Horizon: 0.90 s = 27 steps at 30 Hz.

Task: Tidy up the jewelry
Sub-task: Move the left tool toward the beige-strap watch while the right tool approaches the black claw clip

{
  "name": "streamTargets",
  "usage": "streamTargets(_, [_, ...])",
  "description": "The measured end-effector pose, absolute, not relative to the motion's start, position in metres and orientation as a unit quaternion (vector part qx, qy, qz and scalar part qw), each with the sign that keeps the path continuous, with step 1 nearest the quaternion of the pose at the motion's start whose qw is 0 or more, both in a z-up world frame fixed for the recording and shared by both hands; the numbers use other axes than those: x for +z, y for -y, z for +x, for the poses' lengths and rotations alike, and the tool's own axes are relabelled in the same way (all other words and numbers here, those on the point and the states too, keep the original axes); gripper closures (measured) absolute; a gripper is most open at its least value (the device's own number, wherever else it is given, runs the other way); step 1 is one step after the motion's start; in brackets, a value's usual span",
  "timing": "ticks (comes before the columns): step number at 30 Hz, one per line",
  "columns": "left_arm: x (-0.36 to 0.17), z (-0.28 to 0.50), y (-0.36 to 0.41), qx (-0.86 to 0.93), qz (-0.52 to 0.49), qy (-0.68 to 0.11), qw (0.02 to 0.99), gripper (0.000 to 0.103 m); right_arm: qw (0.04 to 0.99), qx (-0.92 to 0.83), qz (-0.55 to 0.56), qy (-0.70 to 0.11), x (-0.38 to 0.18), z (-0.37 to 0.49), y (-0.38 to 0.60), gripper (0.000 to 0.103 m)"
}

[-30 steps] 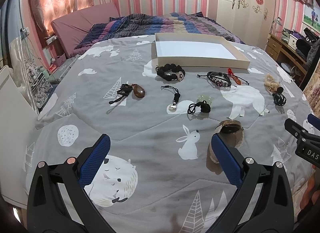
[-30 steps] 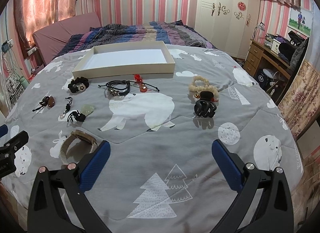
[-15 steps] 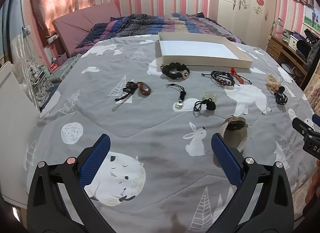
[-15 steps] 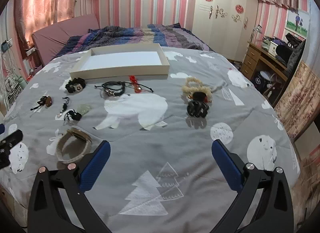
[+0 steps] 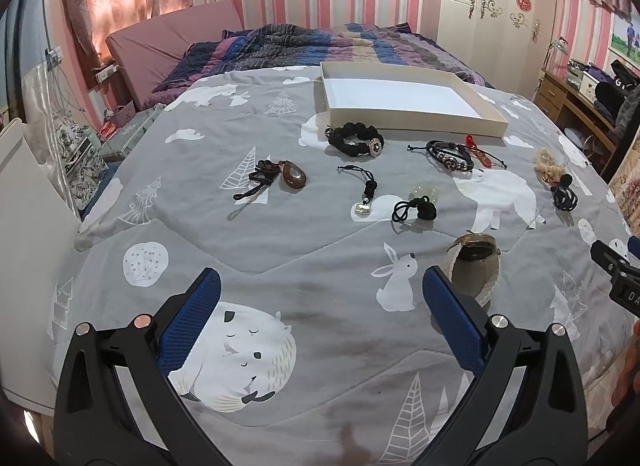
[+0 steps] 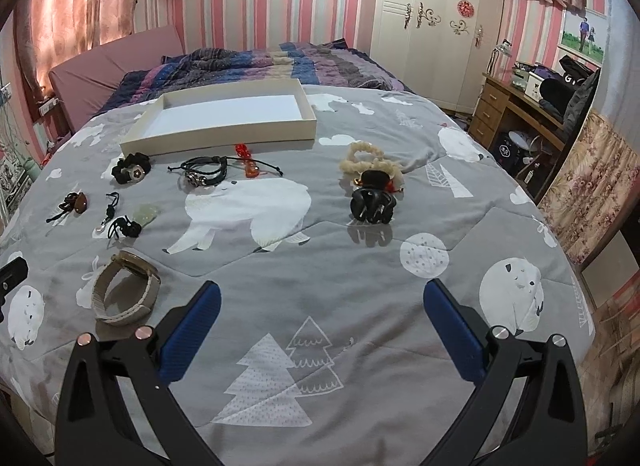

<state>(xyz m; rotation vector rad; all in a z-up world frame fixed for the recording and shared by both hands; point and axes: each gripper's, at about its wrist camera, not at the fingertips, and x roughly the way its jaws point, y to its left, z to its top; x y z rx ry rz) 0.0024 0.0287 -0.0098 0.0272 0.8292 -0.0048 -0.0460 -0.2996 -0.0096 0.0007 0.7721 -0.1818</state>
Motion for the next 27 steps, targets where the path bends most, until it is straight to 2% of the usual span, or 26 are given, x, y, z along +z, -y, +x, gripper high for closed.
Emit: streamTargets(27, [-0.023, 0.010, -0.015, -0.023, 0.027, -0.422, 0.906, 0.003, 0.917, -0.077, -0.007, -0.390, -0.019, -0.031, 0.293, 0.002])
